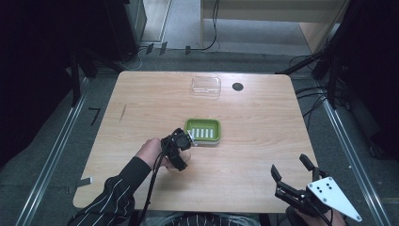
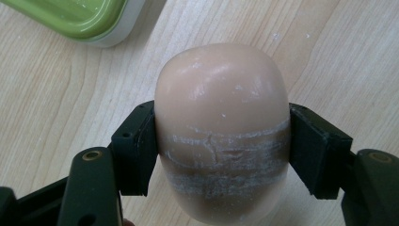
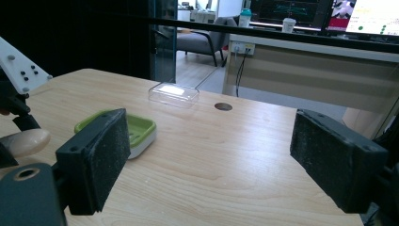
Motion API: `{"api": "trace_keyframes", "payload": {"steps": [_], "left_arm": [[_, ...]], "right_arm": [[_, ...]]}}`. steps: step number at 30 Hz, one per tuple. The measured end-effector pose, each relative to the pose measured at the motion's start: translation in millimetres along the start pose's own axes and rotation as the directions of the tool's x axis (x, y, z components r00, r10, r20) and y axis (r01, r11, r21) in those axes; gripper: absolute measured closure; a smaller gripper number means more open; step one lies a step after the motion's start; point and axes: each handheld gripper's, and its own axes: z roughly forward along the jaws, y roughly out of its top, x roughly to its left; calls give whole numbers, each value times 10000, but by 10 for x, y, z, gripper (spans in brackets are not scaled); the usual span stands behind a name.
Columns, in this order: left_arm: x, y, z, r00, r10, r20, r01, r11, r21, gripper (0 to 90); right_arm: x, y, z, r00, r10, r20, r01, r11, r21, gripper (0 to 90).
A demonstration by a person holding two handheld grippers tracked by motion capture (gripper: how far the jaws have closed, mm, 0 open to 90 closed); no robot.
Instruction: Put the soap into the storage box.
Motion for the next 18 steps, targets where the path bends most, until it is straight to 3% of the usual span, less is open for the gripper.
{"api": "trace_keyframes", "payload": {"steps": [6, 18], "left_arm": [[6, 39, -24, 9997, 251, -75, -251, 9997, 21, 325], [65, 105, -66, 9988, 377, -318, -370, 9991, 215, 325]], "right_arm": [[0, 0, 1, 10000, 24, -1, -24, 10000, -16, 132], [-4, -2, 4, 10000, -1, -3, 1, 10000, -11, 132]]}}
